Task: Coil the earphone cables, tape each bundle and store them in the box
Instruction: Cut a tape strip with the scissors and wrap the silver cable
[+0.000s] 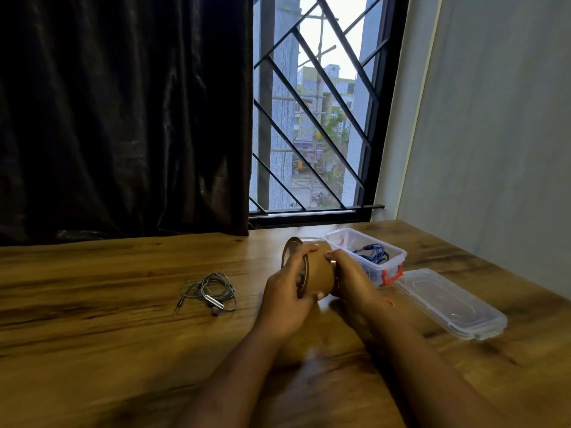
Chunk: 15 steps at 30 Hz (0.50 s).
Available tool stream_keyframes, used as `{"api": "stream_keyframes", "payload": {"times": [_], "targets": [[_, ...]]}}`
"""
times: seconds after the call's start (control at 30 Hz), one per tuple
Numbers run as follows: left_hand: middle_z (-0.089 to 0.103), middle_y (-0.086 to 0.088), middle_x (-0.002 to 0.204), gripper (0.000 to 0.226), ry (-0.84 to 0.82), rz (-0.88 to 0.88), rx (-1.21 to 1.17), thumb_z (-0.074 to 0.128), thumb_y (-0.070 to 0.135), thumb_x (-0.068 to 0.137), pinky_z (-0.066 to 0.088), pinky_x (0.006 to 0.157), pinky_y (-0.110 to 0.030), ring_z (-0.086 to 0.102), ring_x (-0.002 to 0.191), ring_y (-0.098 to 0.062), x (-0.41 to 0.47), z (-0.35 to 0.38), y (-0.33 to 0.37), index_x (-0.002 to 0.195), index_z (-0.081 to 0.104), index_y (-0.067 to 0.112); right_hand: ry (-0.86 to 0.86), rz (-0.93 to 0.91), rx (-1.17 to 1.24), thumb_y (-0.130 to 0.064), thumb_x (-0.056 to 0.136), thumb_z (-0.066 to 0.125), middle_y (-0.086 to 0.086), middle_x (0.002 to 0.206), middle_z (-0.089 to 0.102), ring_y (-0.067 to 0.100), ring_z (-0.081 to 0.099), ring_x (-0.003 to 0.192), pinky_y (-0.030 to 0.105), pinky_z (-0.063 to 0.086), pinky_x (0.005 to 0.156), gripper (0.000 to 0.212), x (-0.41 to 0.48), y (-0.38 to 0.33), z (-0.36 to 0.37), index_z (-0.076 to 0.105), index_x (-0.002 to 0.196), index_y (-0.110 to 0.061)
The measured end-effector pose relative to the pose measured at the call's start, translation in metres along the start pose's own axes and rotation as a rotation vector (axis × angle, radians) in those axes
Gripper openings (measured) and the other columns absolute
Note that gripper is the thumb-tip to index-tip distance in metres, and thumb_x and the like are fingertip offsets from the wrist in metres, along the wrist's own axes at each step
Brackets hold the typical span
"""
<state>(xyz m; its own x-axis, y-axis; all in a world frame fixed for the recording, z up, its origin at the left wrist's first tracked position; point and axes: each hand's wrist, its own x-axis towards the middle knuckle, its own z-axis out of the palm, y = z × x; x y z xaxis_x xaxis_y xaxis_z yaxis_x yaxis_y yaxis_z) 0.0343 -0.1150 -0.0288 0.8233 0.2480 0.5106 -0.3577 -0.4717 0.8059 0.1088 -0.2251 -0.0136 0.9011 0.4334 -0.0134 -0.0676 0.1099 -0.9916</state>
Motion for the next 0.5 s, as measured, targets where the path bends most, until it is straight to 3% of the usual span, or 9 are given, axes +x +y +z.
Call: {"api": "stream_keyframes", "payload": {"times": [0.13,0.2,0.3,0.4,0.5], "targets": [[0.054,-0.001,0.128,0.083,-0.027,0.040,0.103,0.071,-0.001,0.075,0.057,0.084,-0.035,0.061,0.108,-0.016,-0.0017,-0.0020,0.0001,0.126,0.036,0.052,-0.020,0.002,0.051,-0.037,0.090,0.051,0.015,0.112,0.063,0.026,0.056,0.103,0.034,0.045,0.078,0.035,0.0030,0.0008,-0.0028,0.056,0.118,-0.017],[0.058,0.005,0.122,0.074,-0.003,0.031,0.022,0.072,0.004,0.077,0.058,0.082,-0.036,0.063,0.105,-0.012,-0.0016,-0.0024,0.0002,0.125,0.039,0.048,-0.057,0.018,0.061,-0.031,0.090,0.052,0.013,0.111,0.064,0.027,0.059,0.102,0.035,0.049,0.076,0.031,0.0027,0.0002,-0.0030,0.055,0.118,-0.019],[0.059,0.011,0.115,0.062,0.042,-0.033,-0.137,0.069,0.006,0.081,0.058,0.081,-0.041,0.063,0.102,-0.010,0.0001,-0.0033,0.0010,0.125,0.044,0.042,-0.103,-0.030,-0.015,-0.028,0.084,0.054,0.018,0.109,0.064,0.029,0.061,0.101,0.044,0.049,0.089,0.035,-0.0003,-0.0007,0.0000,0.057,0.117,-0.019],[0.057,0.016,0.113,0.059,0.039,-0.065,-0.251,0.064,0.000,0.085,0.058,0.082,-0.034,0.061,0.100,-0.003,0.0016,-0.0046,0.0035,0.123,0.046,0.041,-0.180,-0.107,-0.044,-0.023,0.085,0.053,0.029,0.108,0.060,0.034,0.058,0.099,0.047,0.047,0.094,0.033,-0.0003,-0.0023,-0.0014,0.061,0.114,-0.008],[0.060,0.010,0.119,0.053,0.057,-0.086,-0.326,0.059,0.002,0.089,0.055,0.085,-0.028,0.061,0.105,-0.005,0.0027,-0.0061,0.0045,0.122,0.046,0.041,-0.248,-0.155,-0.083,-0.007,0.094,0.044,0.017,0.106,0.066,0.029,0.061,0.101,0.042,0.049,0.093,0.027,0.0018,-0.0017,-0.0027,0.061,0.115,-0.006]]}}
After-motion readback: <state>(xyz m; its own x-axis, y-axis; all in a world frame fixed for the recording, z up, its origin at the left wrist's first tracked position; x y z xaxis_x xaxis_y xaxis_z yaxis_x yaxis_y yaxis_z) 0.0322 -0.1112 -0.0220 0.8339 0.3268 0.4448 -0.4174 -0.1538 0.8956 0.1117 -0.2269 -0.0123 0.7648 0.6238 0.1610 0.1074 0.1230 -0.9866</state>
